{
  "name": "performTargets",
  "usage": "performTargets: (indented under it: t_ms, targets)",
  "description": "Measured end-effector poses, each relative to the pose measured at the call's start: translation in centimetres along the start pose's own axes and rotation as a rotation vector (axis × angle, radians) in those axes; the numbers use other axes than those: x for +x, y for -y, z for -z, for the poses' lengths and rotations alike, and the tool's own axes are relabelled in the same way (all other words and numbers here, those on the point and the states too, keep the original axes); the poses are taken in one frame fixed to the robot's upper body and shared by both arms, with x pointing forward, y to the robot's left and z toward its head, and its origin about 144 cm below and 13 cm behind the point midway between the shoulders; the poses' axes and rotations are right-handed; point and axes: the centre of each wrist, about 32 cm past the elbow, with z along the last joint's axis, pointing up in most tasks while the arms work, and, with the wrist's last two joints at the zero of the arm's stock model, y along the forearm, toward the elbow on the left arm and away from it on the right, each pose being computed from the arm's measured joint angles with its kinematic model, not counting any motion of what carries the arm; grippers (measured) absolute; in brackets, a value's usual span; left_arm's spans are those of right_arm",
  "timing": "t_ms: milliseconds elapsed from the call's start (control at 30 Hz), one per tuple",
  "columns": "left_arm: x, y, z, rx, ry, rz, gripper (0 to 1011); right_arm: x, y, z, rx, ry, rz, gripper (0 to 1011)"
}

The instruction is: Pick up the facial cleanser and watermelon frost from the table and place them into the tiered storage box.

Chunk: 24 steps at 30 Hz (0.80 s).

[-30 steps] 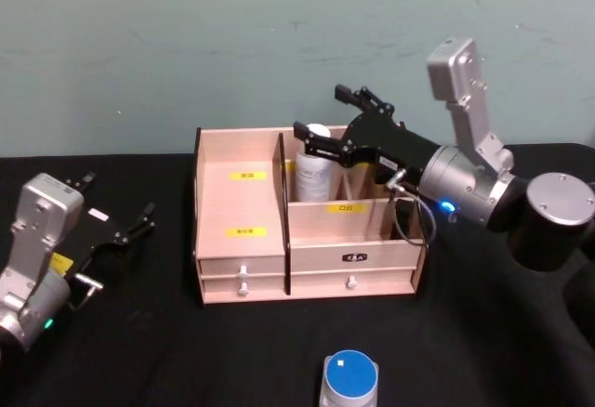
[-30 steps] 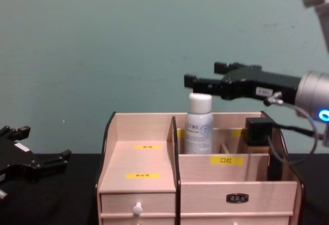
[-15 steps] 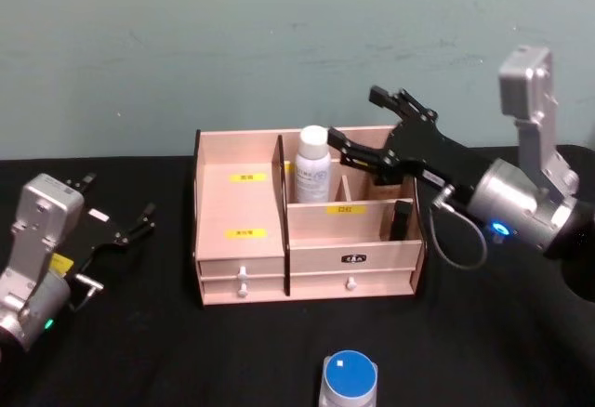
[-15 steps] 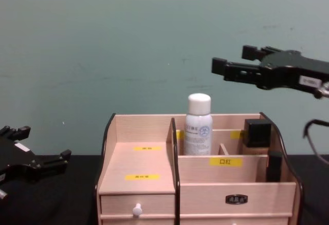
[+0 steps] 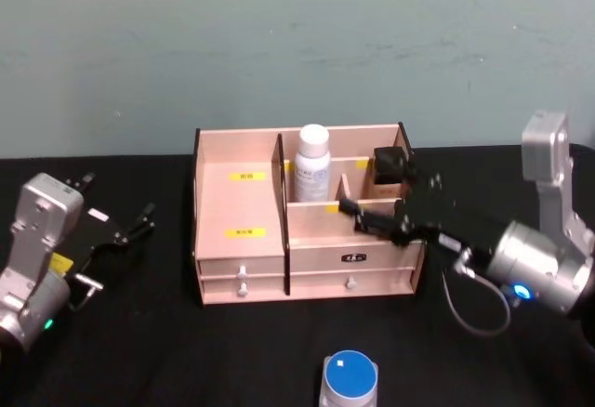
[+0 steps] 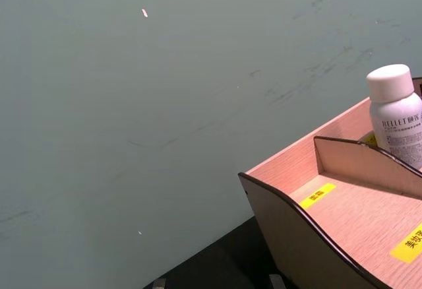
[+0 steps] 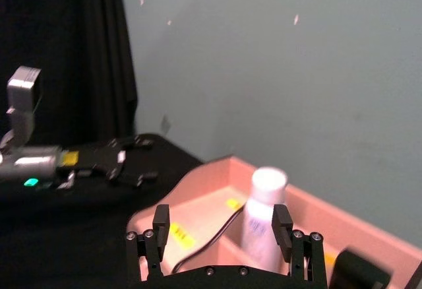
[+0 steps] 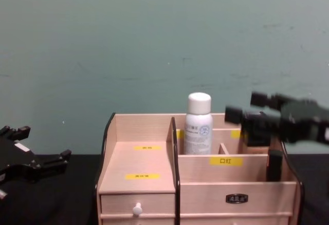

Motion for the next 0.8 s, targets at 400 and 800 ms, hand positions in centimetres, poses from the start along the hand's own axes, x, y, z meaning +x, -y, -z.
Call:
performTargets:
  t_ms: [400, 800]
  targets:
    - [0.0, 0.0, 0.0, 0.0, 0.0, 0.0, 1010, -8.3, 1.3, 2.7, -0.064, -0.078, -0.1, 1003]
    - [0.0, 0.0, 0.0, 0.0, 0.0, 0.0, 1010, -11.5, 2.0, 2.5, -0.096, -0.078, -0.154, 1003]
